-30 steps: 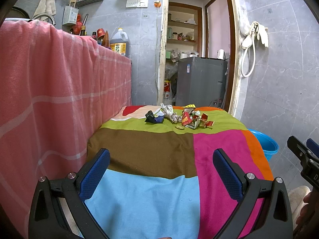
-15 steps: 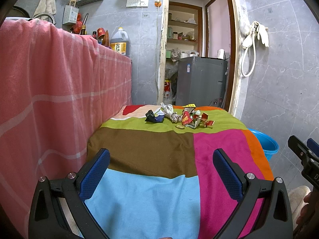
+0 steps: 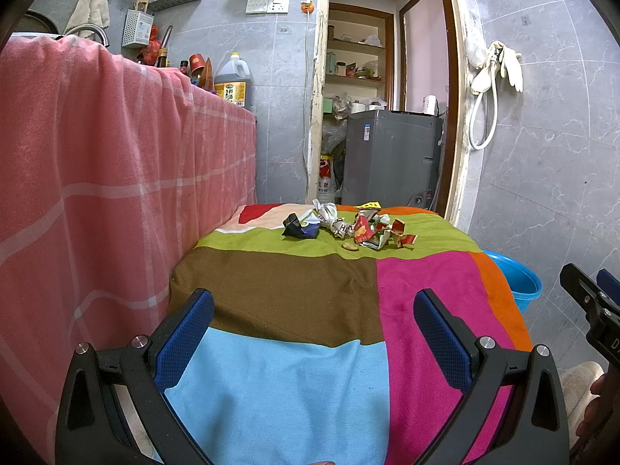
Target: Collect trash
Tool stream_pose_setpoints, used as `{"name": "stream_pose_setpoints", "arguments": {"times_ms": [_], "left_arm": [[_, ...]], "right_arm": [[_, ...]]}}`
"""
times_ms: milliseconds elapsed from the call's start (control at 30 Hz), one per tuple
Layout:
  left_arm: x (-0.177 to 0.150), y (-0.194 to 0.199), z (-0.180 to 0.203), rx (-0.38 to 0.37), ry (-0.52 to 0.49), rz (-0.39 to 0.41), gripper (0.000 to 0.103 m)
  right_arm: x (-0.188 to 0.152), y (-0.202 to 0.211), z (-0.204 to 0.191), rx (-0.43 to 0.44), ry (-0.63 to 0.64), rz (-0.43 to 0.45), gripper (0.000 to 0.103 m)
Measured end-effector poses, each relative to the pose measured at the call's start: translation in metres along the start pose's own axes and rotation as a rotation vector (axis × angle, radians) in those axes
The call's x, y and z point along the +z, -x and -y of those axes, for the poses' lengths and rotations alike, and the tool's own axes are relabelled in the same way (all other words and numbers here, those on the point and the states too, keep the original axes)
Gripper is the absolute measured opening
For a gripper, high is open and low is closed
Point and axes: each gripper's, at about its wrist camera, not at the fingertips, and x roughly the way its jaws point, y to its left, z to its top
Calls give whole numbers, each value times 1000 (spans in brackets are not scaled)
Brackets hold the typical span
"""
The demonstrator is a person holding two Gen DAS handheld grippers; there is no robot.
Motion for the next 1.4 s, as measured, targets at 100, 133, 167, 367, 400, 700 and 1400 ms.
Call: {"name": "stream_pose_setpoints", "arguments": {"times_ms": [100, 133, 167, 367, 400, 700, 1400], "left_arm": [[0, 0, 0, -1, 0, 0, 101], [0, 0, 0, 0, 0, 0, 101], [0, 0, 0, 0, 0, 0, 101], [0, 0, 0, 0, 1, -1, 101], [0, 0, 0, -1, 1, -1, 101], [0, -1, 0, 0, 1, -1, 101], [-8, -10, -9, 32, 12, -8, 101]], "right_arm": [[0, 0, 0, -1, 0, 1, 103], [0, 0, 0, 0, 0, 1, 103], [0, 0, 0, 0, 0, 1, 103], [0, 0, 0, -1, 0, 0, 103], [0, 0, 0, -1, 0, 0, 103], [-1, 0, 0, 0, -1, 1, 103], [7, -9, 2, 18, -19, -32, 103]]}}
